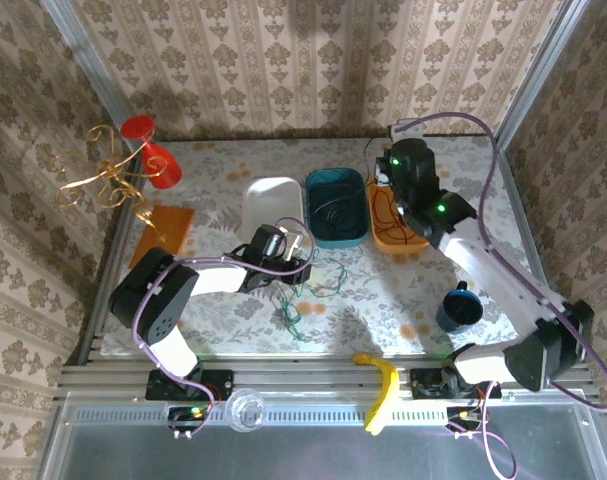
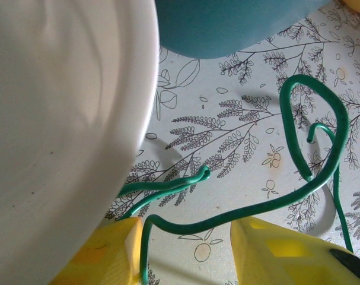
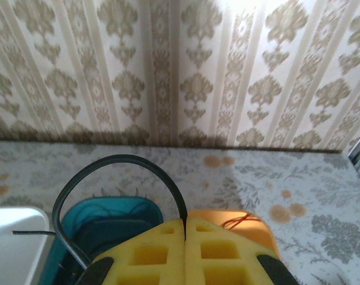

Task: Untangle the cables

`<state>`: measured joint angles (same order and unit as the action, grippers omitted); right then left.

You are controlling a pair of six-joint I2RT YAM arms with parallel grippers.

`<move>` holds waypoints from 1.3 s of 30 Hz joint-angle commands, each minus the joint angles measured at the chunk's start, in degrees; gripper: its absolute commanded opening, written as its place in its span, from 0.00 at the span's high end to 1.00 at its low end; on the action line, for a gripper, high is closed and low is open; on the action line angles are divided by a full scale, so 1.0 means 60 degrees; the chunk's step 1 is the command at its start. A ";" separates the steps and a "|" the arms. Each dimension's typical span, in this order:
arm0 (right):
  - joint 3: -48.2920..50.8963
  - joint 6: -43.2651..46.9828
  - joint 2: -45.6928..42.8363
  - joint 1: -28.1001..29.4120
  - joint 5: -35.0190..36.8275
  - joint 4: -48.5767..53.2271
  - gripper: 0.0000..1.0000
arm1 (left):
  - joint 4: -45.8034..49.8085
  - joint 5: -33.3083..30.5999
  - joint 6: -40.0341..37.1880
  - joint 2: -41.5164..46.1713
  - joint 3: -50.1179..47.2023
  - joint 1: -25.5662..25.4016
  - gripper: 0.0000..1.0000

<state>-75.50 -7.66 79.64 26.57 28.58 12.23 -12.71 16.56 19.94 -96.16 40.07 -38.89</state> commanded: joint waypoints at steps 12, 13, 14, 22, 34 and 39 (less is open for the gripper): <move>-0.1003 -0.0927 0.2866 -0.0093 0.0547 0.2061 1.00 | 0.0973 0.0053 0.0142 -0.0474 -0.0351 0.0008 0.56; -0.1143 -0.0907 0.3124 -0.0092 0.0364 0.2281 1.00 | 0.0968 0.0053 0.0137 -0.0496 -0.0337 0.0008 0.56; -0.1321 -0.0917 0.3391 -0.0081 0.0273 0.2580 1.00 | 0.0961 0.0067 0.0143 -0.0511 -0.0336 0.0008 0.56; -0.2473 -0.0704 0.5268 0.0196 -0.0429 0.3793 1.00 | 0.0976 0.0066 0.0144 -0.0585 -0.0300 0.0008 0.56; -0.4573 -0.0520 0.7475 0.0384 -0.1124 0.4589 1.00 | 0.1173 0.0096 0.0133 -0.0702 -0.0147 -0.0005 0.56; -0.4806 -0.0499 0.7333 0.0236 -0.1114 0.4472 0.81 | 0.1232 0.0108 0.0132 -0.0702 -0.0088 0.0002 0.56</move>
<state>-102.15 -11.42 124.29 28.51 22.35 37.52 -12.60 16.78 19.94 -96.71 40.69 -38.92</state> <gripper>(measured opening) 0.138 0.442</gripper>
